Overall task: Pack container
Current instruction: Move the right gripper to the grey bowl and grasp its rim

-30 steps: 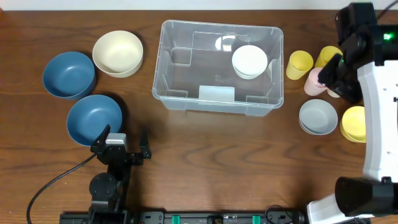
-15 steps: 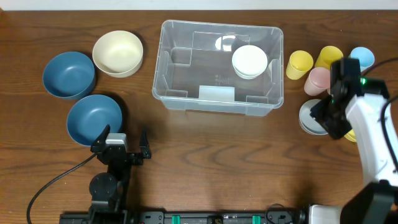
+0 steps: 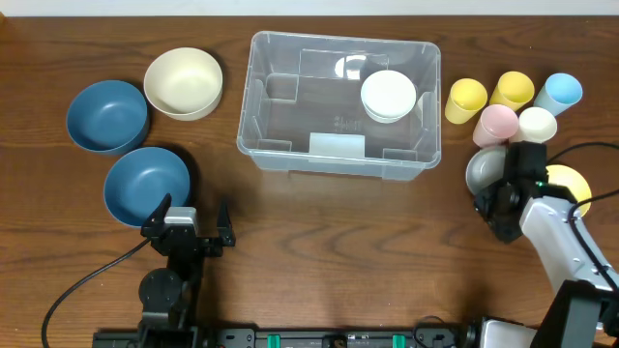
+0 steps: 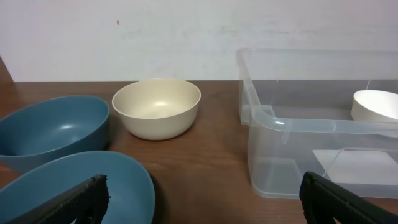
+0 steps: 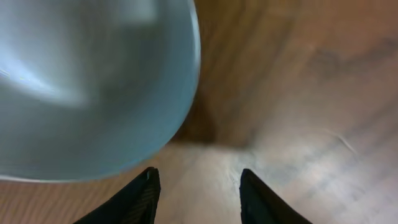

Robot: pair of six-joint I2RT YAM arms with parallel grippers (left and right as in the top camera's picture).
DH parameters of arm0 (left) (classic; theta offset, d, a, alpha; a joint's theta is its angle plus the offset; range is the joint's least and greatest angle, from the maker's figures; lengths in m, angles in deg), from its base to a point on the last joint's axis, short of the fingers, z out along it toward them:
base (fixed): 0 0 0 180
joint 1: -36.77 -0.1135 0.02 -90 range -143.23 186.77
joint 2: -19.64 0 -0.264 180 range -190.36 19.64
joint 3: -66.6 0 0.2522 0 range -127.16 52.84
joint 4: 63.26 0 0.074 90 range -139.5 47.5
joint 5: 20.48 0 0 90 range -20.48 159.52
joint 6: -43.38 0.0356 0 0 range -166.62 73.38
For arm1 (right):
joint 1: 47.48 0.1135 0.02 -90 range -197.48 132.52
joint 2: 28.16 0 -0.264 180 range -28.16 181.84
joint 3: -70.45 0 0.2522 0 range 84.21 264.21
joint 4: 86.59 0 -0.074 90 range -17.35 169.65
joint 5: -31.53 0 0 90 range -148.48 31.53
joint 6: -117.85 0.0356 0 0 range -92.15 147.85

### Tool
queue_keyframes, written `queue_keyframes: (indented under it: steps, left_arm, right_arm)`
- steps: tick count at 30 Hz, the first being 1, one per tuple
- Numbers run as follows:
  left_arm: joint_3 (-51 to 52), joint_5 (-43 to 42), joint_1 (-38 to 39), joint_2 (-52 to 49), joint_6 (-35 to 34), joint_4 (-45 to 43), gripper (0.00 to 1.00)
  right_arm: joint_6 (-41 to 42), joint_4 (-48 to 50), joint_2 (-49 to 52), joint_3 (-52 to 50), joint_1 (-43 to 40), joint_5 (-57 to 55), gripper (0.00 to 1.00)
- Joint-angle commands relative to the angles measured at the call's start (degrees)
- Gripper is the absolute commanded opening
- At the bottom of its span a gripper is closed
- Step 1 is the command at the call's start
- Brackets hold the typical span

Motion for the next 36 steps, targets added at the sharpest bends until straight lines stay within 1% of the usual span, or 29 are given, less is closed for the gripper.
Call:
queue_keyframes:
  steps: [1, 8, 12, 16, 19, 22, 26, 31, 36]
  left_arm:
    - [1.09, 0.66, -0.28, 0.35, 0.79, 2.1, 0.98]
    - [1.09, 0.66, -0.28, 0.35, 0.79, 2.08, 0.98]
    - [1.09, 0.66, -0.28, 0.35, 0.79, 2.1, 0.98]
    - [1.09, 0.66, -0.28, 0.35, 0.79, 2.1, 0.98]
    - [1.09, 0.66, -0.28, 0.35, 0.79, 2.1, 0.98]
    - [1.09, 0.66, -0.28, 0.35, 0.79, 2.1, 0.98]
    - [1.09, 0.63, -0.28, 0.35, 0.79, 2.1, 0.98]
    - [1.09, 0.66, -0.28, 0.35, 0.79, 2.1, 0.98]
    - [1.09, 0.66, -0.28, 0.35, 0.79, 2.08, 0.98]
  right_arm:
    - [-4.35, 2.89, -0.72, -0.96, -0.48, -0.04, 0.45]
    - [-7.39, 7.23, -0.72, -0.96, -0.48, 0.15, 0.45]
    - [-11.28, 8.9, -1.07, -0.83, -0.48, 2.71, 0.45]
    - [-13.55, 9.18, -3.3, -0.81, -0.48, 4.42, 0.45]
    - [-14.58, 8.98, -6.78, -0.81, -0.5, 4.76, 0.45]
    - [-14.45, 8.02, -11.28, -0.81, -0.55, 4.24, 0.46]
    - [-9.38, 4.7, -15.39, -0.81, -2.89, 1.86, 0.47]
    - [-5.64, 0.63, -13.92, -1.2, -7.41, 0.96, 0.46]
    - [-5.49, 3.69, -10.4, -2.49, -9.46, 0.85, 0.46]
